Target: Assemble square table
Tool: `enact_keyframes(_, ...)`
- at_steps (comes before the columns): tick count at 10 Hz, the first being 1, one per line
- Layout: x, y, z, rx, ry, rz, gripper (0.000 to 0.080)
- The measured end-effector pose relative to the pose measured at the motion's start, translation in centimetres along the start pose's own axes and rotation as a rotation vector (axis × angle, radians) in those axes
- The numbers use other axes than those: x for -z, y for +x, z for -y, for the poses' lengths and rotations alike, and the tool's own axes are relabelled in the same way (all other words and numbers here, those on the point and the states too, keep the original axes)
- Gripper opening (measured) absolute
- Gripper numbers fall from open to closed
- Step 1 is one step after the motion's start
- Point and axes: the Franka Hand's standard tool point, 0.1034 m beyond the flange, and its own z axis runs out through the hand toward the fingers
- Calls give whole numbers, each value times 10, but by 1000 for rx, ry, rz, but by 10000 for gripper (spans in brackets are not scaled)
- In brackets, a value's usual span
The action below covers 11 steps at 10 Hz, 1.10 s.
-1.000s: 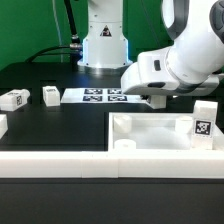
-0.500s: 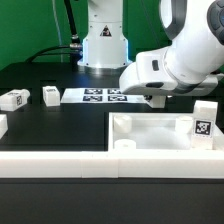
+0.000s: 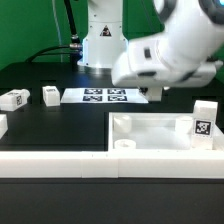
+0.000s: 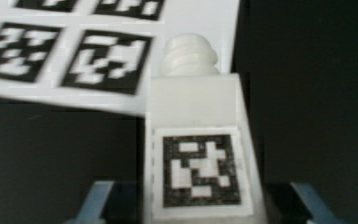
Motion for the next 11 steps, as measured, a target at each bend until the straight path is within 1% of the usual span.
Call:
enact_keyframes(2, 26, -5, -13, -19, 26, -15, 287)
enact_keyframes(3, 22, -4, -13, -21, 25, -20, 287)
enact_keyframes(4, 23, 1, -12, -19, 24, -55, 287)
enact_keyframes(5, 29, 8, -13, -19, 24, -156, 288)
enact_keyframes(6, 28, 4, -12, -17, 29, -205, 288)
enact_keyframes(7, 36, 12, -9, -30, 28, -255, 288)
enact_keyframes(8, 62, 13, -12, -33, 52, -283, 288)
enact_keyframes(9, 108, 11, -32, -47, 102, -334, 288)
enact_keyframes(10, 131, 16, -50, -52, 107, -422, 288)
enact_keyframes(11, 131, 20, -50, -62, 102, -495, 288)
